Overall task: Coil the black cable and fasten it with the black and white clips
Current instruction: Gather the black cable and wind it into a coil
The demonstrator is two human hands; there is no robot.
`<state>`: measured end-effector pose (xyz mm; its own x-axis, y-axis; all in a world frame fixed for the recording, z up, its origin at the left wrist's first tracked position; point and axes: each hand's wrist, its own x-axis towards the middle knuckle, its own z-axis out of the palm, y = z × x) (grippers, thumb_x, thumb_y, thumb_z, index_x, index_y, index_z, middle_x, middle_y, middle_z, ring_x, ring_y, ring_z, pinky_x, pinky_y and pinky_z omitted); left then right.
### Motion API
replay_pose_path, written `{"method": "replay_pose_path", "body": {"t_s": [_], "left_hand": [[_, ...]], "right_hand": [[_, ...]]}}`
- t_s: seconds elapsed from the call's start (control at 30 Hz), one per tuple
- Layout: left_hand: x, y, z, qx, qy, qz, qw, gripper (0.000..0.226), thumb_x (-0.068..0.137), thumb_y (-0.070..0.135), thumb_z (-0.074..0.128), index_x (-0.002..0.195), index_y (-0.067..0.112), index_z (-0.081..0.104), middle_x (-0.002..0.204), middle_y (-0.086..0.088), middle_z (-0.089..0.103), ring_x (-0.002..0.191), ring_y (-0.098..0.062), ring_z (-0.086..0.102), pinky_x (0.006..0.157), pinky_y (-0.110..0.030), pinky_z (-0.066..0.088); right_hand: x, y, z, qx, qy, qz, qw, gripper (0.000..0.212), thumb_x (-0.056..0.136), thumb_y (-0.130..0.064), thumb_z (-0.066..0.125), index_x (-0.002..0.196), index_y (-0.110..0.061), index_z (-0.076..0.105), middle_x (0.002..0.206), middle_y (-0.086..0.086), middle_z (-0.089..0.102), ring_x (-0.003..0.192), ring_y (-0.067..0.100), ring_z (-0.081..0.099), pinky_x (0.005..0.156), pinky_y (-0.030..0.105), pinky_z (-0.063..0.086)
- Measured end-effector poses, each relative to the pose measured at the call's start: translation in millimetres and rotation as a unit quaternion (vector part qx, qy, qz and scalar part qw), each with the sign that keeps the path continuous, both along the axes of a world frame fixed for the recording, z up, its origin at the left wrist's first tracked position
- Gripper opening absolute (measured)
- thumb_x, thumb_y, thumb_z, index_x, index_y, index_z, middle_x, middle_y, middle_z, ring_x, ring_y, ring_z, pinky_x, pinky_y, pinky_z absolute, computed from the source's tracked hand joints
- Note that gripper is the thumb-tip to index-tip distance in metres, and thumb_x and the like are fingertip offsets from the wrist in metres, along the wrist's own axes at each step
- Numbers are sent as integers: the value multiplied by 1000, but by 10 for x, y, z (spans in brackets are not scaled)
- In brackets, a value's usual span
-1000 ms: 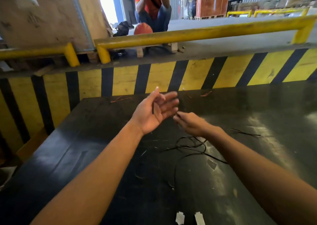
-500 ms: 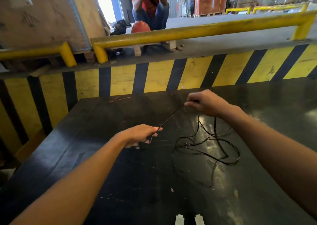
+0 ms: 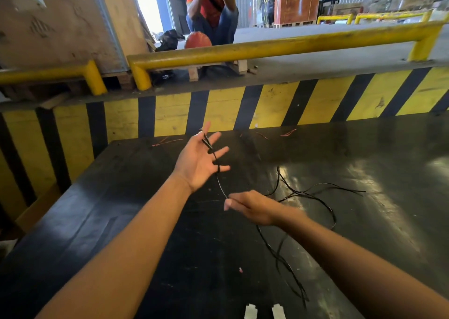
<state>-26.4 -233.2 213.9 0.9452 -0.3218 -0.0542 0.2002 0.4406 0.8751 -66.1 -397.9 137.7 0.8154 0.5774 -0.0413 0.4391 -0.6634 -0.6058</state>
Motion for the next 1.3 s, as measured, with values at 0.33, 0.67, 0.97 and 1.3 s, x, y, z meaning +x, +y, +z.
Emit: {"method": "replay_pose_path", "body": {"t_s": [0.33, 0.67, 0.97, 1.3], "left_hand": [[-57, 119, -293, 495, 21, -237, 835, 39, 96, 51, 32, 132, 41, 44, 139, -3, 45, 114, -27, 52, 84, -46, 45], [-188, -186, -41, 63, 28, -310, 948, 47, 95, 49, 30, 141, 43, 34, 141, -8, 50, 108, -37, 64, 83, -59, 54], [132, 1, -71, 109, -23, 23, 993, 48, 99, 43, 29, 147, 38, 24, 161, -3, 14, 144, -41, 16, 105, -69, 21], [-93, -241, -247, 351, 55, -368, 859, 41, 98, 47, 28, 138, 44, 39, 151, -4, 35, 137, -36, 35, 102, -60, 35]], "right_hand": [[350, -902, 918, -66, -153, -109, 980, 14, 86, -37, 60, 84, -24, 65, 71, -12, 60, 67, 2, 57, 64, 21, 45], [339, -500, -76, 11, -59, -194, 979, 32, 95, -37, 41, 93, -17, 65, 95, 12, 70, 90, 29, 64, 81, 39, 51], [-119, -520, -25, -124, -13, 7, 992, 31, 98, -40, 35, 75, -21, 47, 65, -6, 48, 63, 15, 50, 68, 34, 43], [393, -926, 1049, 16, -199, -147, 969, 19, 80, -37, 68, 82, -18, 68, 71, -5, 61, 68, 10, 57, 58, 21, 41]]}}
